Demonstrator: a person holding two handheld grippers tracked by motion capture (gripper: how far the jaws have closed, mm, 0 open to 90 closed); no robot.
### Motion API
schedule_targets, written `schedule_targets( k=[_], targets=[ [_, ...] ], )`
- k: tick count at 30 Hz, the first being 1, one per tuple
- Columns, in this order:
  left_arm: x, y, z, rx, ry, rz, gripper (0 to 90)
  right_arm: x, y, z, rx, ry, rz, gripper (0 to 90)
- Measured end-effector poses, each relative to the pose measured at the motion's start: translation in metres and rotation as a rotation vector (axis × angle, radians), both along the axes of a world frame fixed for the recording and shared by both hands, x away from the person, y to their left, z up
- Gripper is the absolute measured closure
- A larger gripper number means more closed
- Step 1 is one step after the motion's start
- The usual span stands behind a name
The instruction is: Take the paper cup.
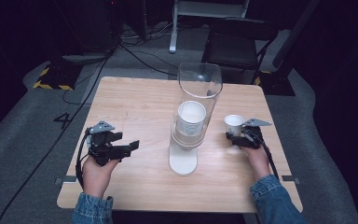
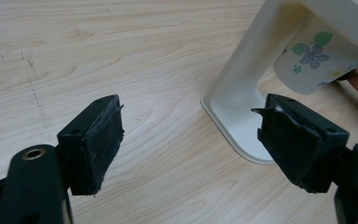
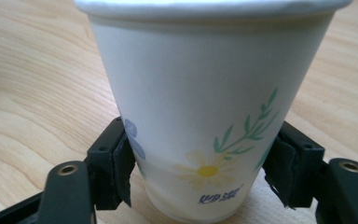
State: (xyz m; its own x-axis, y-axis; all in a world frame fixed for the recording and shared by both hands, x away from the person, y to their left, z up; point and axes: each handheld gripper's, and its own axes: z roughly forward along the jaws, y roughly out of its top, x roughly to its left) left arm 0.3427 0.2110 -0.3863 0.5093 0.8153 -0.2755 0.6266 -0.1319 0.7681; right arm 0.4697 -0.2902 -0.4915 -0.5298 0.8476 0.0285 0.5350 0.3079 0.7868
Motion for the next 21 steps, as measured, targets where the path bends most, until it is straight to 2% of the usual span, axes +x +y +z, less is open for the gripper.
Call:
schedule_targets(
  k=[9,13,17,18,19,20,21],
  targets=[
    [0.0002,0.0001,-0.0007,-0.001,0.005,0.000,21.6,0.0005,0.0026,-0.0048,-0.014,0.009,0.007,32.2],
    [0.0006,0.0005,-0.0010,-0.002,0.005,-0.002,21.6,0.0006,0.0046,-0.0076,-0.044,0.018,0.005,32.0],
    [0.0010,0.0002,-0.0013,-0.002,0.007,-0.002,21.6,0.0007,0.0048,-0.0074,-0.043,0.020,0.014,30.9],
    [0.0011,0.0001,-0.0013,-0.002,0.007,-0.003,21.6,0.0008,0.0048,-0.0075,-0.039,0.026,0.017,29.4],
    [0.0013,-0.0001,-0.0013,-0.002,0.008,-0.004,21.6,0.0015,0.0046,-0.0081,-0.034,0.033,0.019,22.4],
    [0.0012,-0.0007,-0.0014,-0.005,0.010,0.000,21.6,0.0015,0.0046,-0.0081,-0.034,0.033,0.019,22.4],
    [0.0020,-0.0007,-0.0013,-0.001,0.009,-0.006,21.6,0.0019,0.0045,-0.0083,-0.029,0.032,0.016,18.7]
  ],
)
